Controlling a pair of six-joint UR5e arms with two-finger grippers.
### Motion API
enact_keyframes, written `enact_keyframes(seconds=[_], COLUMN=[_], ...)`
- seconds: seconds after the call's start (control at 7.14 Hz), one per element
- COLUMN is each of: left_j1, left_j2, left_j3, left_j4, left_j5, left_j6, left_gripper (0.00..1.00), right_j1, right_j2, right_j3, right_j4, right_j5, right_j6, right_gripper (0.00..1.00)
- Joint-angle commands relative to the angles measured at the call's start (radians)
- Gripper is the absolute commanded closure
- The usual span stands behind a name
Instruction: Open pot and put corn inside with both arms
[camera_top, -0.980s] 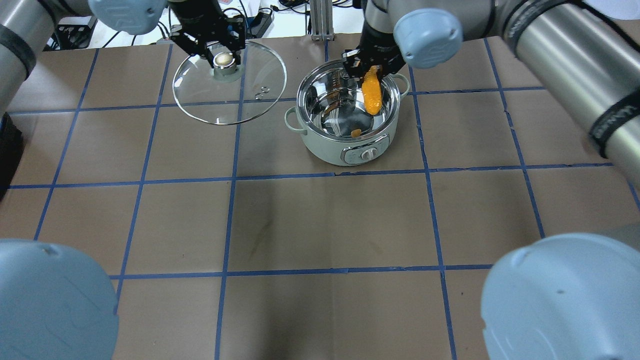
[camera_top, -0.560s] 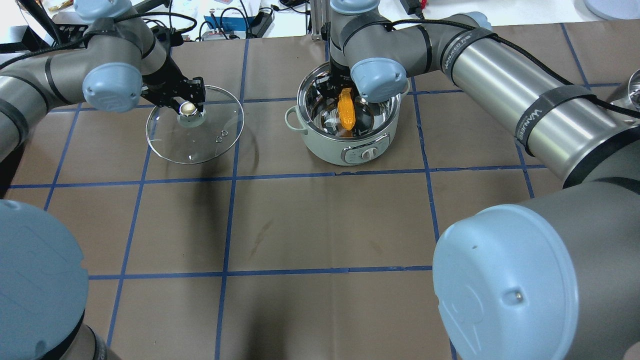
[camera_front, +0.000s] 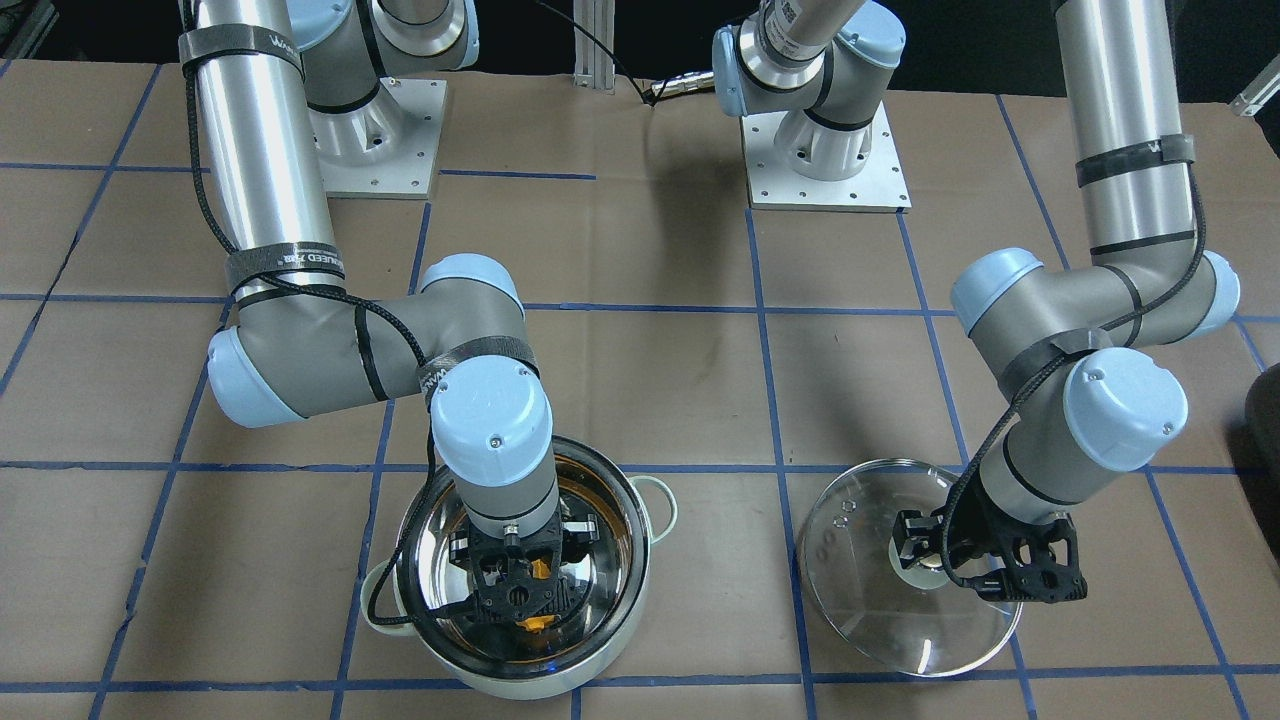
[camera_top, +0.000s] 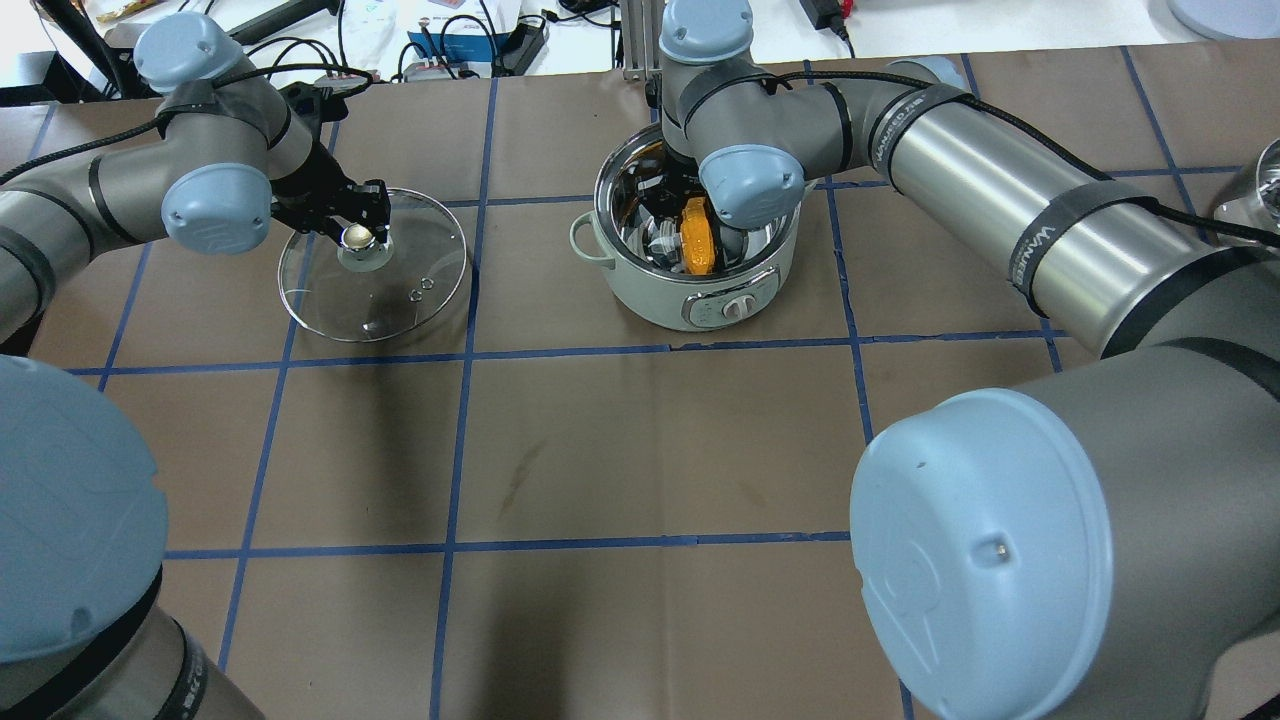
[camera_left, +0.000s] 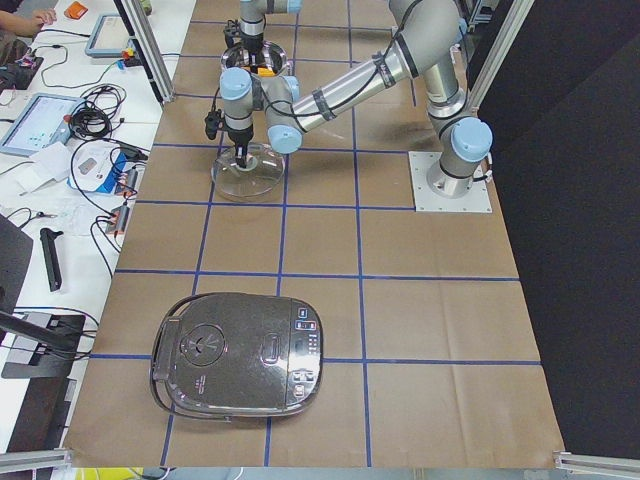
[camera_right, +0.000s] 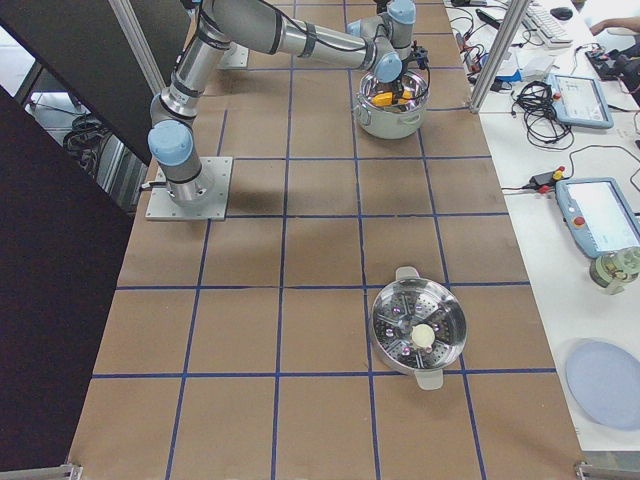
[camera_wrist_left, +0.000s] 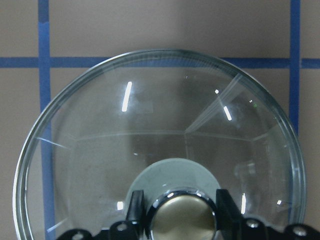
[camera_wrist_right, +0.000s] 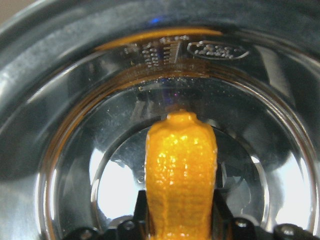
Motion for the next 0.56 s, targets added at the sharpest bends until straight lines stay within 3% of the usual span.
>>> enact_keyframes(seconds=[0.0, 0.14, 0.42], left_j1=[0.000, -0.035, -0.136], left_j2=[0.004, 0.046, 0.189], left_j3=[0.010, 0.033, 0.047], left_j4=[0.001, -0.082, -0.246], left_j5=[0.007, 0.007, 0.039], left_j6=[-0.015, -0.108, -0.221], left_gripper=[0.00, 0.00, 0.00], right_j1=[-0.001, -0.012, -0.079], right_j2=[-0.039, -0.109, -0.303], right_j3=[-0.020, -0.017, -0.009], right_j4=[0.002, 0.021, 0.266], right_j5=[0.005, 0.006, 0.023], right_j6=[0.001, -0.001, -0.004], right_gripper=[0.00, 0.00, 0.00])
